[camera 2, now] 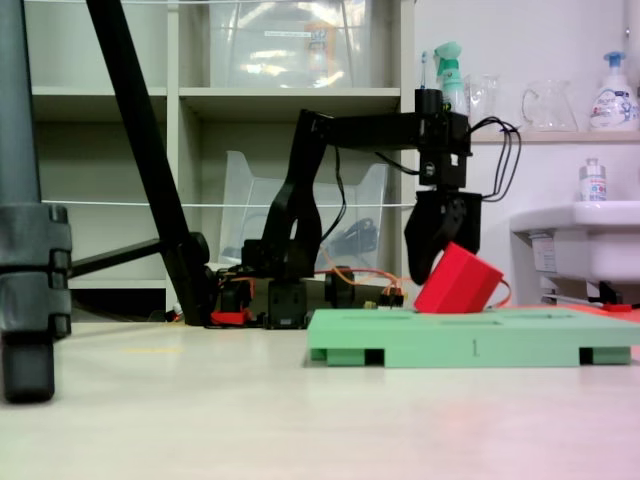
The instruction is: Put the octagonal pillar block into the corresponding hole
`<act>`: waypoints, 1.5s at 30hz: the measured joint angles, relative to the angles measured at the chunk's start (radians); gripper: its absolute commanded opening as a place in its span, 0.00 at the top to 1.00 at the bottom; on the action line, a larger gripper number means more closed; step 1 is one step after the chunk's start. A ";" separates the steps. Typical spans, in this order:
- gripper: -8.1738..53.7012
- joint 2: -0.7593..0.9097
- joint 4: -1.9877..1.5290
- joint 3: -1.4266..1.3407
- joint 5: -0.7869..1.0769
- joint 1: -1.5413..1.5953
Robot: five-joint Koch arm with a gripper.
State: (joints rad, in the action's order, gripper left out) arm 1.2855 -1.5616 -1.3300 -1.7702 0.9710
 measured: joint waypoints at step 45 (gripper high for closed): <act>0.43 -0.262 -0.172 0.454 0.029 -0.035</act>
State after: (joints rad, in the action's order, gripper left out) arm 1.0232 -1.7334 -0.8759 -1.7411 0.9357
